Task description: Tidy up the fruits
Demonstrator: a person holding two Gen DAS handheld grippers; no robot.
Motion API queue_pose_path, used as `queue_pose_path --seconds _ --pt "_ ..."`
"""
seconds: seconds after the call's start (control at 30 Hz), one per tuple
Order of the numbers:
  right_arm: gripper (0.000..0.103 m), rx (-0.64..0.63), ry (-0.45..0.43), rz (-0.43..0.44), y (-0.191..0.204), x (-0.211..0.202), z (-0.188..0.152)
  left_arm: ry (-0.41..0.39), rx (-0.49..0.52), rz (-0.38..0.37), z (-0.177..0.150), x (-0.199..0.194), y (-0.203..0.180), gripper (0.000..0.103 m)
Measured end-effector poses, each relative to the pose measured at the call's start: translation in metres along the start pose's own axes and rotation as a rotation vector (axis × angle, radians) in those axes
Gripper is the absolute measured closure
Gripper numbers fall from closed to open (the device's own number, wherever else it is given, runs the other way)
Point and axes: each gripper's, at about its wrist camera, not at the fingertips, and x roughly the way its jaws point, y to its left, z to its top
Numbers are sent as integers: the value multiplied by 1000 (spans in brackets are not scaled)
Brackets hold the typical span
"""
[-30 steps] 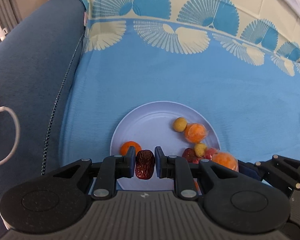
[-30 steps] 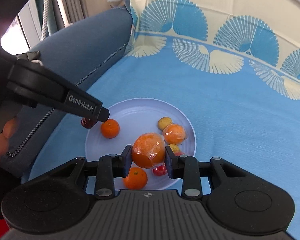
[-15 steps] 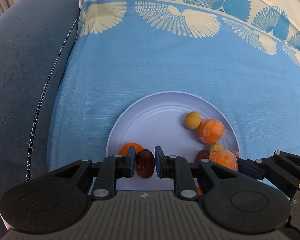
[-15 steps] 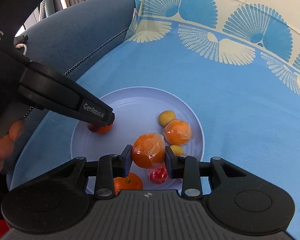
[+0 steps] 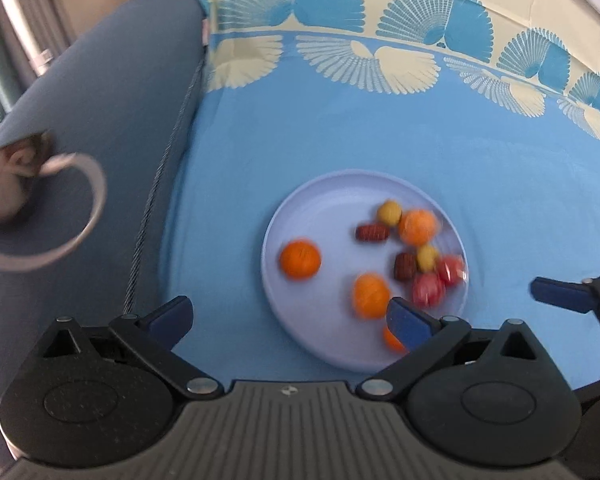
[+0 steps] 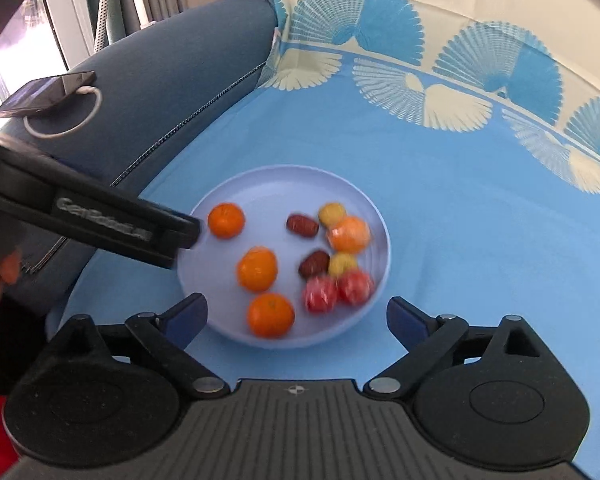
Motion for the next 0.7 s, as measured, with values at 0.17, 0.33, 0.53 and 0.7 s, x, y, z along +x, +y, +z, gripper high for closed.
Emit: queue_pose_path --seconds 0.17,0.33,0.53,0.7 --pt "6 53 14 5 8 -28 -19 -2 -28 16 -20 -27 3 0" --pt "5 70 2 -39 13 -47 -28 -39 -28 44 -33 -49 0 0" --pt "2 81 -42 -53 14 -68 -38 -37 -31 36 -48 -62 -6 0" --pt "1 79 -74 -69 16 -81 -42 -47 10 71 -56 -70 -13 0"
